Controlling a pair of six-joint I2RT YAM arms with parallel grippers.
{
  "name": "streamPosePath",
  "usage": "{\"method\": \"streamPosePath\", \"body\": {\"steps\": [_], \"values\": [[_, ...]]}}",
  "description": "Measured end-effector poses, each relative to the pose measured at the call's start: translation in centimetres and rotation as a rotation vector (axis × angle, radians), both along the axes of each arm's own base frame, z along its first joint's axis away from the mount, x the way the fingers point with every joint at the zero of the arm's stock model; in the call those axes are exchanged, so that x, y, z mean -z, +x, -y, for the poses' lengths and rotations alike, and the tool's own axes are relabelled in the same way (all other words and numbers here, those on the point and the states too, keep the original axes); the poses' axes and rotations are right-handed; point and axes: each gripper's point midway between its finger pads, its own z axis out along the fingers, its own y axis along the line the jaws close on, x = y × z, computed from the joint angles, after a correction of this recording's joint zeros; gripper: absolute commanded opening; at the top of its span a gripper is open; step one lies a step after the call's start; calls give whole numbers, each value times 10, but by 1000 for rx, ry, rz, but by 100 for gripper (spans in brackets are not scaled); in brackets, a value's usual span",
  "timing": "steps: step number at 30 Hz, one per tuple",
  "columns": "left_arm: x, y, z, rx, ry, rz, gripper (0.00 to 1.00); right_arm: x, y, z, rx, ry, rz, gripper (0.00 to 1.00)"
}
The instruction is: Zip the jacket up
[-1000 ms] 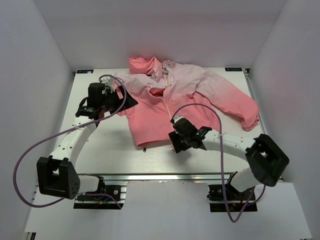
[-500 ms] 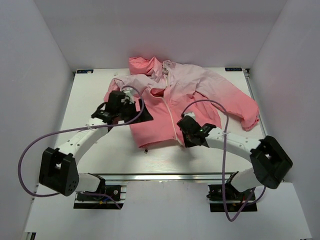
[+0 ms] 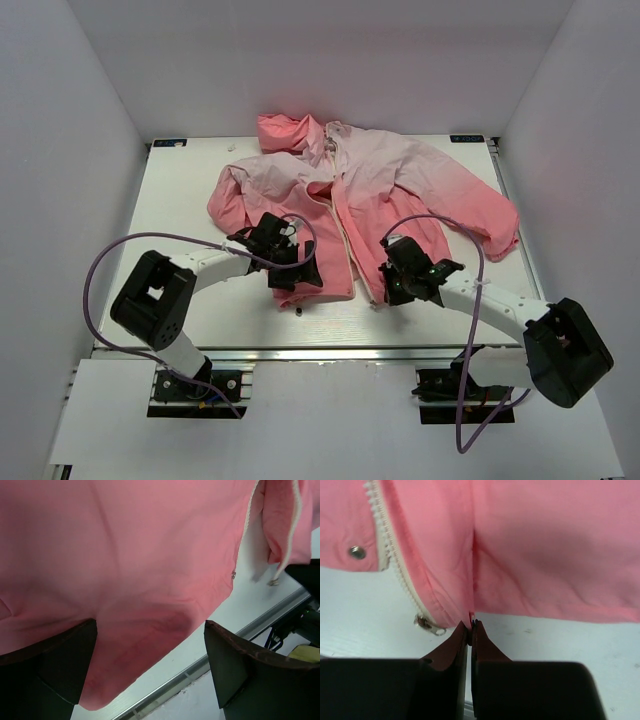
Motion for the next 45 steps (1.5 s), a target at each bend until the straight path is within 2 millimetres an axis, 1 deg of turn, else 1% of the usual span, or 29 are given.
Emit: {"method": "streamPosePath", "body": {"steps": [2, 3, 5, 6, 7, 8, 10, 12, 16, 20, 22, 26, 28, 29, 31, 32, 34, 35, 36, 38, 40, 43, 45], "values": [[2, 3, -4, -25, 23, 6, 98, 1, -4, -8, -54, 36, -8, 11], [3, 4, -5, -34, 32, 8, 98, 0, -6, -12, -80, 55, -10, 22], [4, 5, -8, -52, 55, 13, 98, -4, -9, -21, -134, 103, -9, 33], [4, 6, -10, -63, 67, 17, 98, -7, -11, -25, -158, 124, -4, 42], [5, 8, -12, -73, 79, 20, 98, -10, -11, -29, -176, 146, 3, 46], [5, 9, -14, -82, 90, 24, 98, -13, -12, -32, -194, 161, 12, 52], [5, 11, -17, -96, 108, 31, 98, -16, -10, -36, -211, 176, 27, 67], [6, 12, -20, -106, 124, 38, 98, -17, -9, -38, -217, 180, 38, 89], [6, 13, -25, -120, 151, 48, 98, -19, -7, -44, -234, 169, 54, 89], [6, 14, -29, -127, 168, 55, 98, -16, -3, -59, -258, 127, 68, 89], [6, 14, -31, -130, 175, 58, 98, -10, -1, -66, -260, 85, 69, 89], [7, 15, -31, -132, 178, 60, 98, 7, -2, -70, -239, -12, 66, 89], [7, 14, -32, -133, 178, 61, 98, 16, -3, -70, -226, -57, 67, 85], [7, 14, -32, -134, 179, 61, 98, 19, -2, -70, -218, -79, 73, 79], [7, 15, -33, -136, 182, 64, 98, 20, 2, -73, -193, -102, 90, 73], [7, 15, -33, -138, 184, 64, 98, 20, 5, -75, -174, -108, 99, 65], [7, 15, -34, -141, 190, 67, 98, 19, 10, -79, -138, -114, 115, 59], [7, 15, -35, -144, 193, 69, 98, 19, 12, -80, -122, -115, 123, 58], [6, 14, -36, -146, 196, 70, 98, 19, 13, -80, -109, -114, 128, 59], [6, 15, -39, -151, 206, 74, 98, 19, 14, -79, -95, -113, 131, 64], [5, 15, -41, -156, 214, 77, 98, 19, 15, -80, -97, -111, 134, 64], [5, 15, -43, -162, 223, 79, 98, 19, 14, -83, -114, -92, 135, 68], [5, 15, -44, -165, 227, 80, 98, 19, 9, -85, -142, -74, 122, 68]]}}
